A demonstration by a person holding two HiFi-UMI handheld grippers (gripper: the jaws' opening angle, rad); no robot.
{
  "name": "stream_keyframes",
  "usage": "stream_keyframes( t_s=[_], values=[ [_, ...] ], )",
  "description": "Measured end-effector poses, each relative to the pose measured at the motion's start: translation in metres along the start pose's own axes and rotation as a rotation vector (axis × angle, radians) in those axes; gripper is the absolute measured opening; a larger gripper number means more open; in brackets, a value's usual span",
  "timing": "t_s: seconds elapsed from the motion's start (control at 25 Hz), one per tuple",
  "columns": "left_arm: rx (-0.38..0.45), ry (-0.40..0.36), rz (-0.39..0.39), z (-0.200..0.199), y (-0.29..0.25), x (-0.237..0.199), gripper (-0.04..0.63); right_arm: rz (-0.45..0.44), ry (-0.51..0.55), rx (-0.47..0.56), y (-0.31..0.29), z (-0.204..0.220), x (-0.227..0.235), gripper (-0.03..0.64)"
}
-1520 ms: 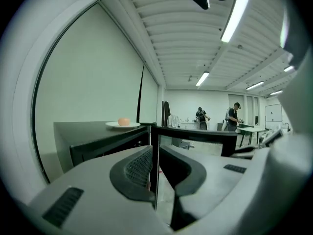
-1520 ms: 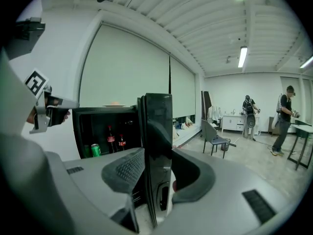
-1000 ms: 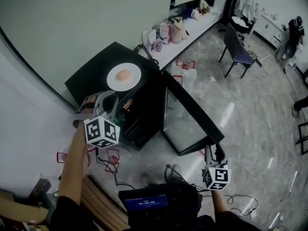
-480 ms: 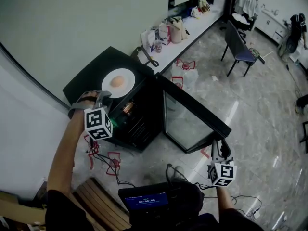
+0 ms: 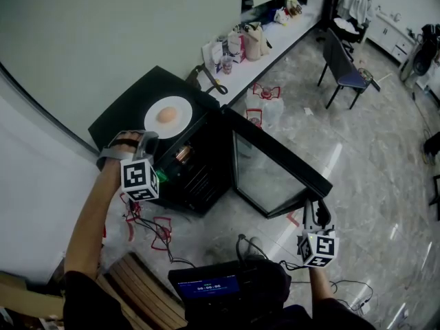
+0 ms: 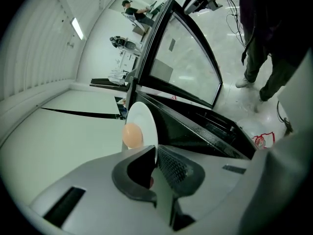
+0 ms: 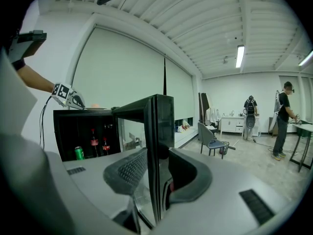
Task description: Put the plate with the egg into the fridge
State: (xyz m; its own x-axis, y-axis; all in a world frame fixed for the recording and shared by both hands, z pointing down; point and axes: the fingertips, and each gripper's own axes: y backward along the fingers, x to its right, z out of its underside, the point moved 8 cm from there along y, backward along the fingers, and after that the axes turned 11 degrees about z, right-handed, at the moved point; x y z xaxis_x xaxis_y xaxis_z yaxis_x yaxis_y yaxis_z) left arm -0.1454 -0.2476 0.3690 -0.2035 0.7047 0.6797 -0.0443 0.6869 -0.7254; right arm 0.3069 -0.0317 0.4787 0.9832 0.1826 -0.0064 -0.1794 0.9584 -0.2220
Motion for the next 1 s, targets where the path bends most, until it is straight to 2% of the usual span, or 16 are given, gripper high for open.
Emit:
stream_keyframes(
  t_s=[0.12,0.28,0.52,0.72,0.88,1.0],
  values=[
    [0.005,-0.004,-0.055,0.000,0.000,0.002,0.023,-0.002,0.002,0.002,0.000,0.001,0.000,0.141],
    [0.027,0.038,-0.154,0.003,0.004,0.003,0.017,-0.002,0.006,0.006,-0.001,0.001,0.000,0.141],
    [0.029,0.045,-0.194,-0.007,0.019,0.015,0.017,-0.007,-0.028,-0.010,0.002,0.002,0.001,0.141],
    [0.006,0.033,-0.185,-0.022,0.031,0.028,0.017,-0.043,-0.175,-0.068,0.004,-0.004,0.001,0.143],
    [-0.005,0.042,-0.175,-0.028,0.035,0.033,0.017,-0.020,-0.255,-0.100,0.004,-0.008,-0.002,0.143],
    [-0.014,0.051,-0.162,-0.026,0.036,0.036,0.017,-0.026,-0.360,-0.153,0.014,-0.004,-0.008,0.143]
  ],
)
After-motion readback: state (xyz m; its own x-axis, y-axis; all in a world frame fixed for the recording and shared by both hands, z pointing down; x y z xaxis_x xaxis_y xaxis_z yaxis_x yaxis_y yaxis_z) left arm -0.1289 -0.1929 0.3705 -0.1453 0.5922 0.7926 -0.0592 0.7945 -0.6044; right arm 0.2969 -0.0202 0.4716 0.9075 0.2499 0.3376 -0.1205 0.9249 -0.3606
